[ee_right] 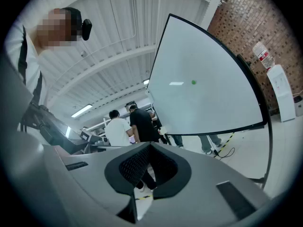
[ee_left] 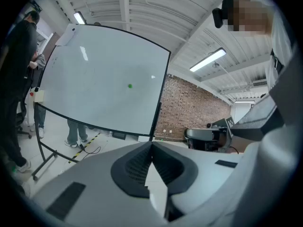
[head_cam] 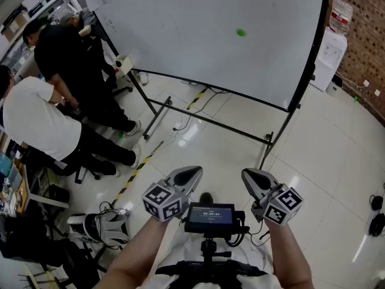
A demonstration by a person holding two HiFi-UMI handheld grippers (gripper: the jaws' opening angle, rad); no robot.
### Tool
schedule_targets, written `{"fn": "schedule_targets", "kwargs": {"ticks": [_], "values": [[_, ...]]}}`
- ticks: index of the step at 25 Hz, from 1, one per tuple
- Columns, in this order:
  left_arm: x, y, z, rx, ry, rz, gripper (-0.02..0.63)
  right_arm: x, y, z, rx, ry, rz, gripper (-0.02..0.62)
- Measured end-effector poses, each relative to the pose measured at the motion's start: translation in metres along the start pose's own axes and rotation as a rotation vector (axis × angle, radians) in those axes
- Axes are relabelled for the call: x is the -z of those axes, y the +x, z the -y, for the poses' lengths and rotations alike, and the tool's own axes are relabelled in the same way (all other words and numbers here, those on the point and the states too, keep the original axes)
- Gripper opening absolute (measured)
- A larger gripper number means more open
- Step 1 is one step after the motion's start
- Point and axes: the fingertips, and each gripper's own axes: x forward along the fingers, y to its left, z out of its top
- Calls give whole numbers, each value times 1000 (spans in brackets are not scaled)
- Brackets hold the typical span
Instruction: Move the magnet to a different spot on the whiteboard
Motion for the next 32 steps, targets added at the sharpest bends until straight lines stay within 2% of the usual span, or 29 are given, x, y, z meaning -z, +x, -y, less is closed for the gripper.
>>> {"fn": "schedule_targets", "kwargs": {"ticks": [19, 26, 32], "values": [[2, -28, -37, -120, -45, 17, 28, 4, 40, -4, -58, 19, -66, 31], [-9, -3, -54, -93, -61, 14, 28, -7, 54, 19, -27, 19, -76, 31], [-26, 39, -68, -37, -65, 13, 28, -26, 56, 44, 36, -12, -72, 31]]}}
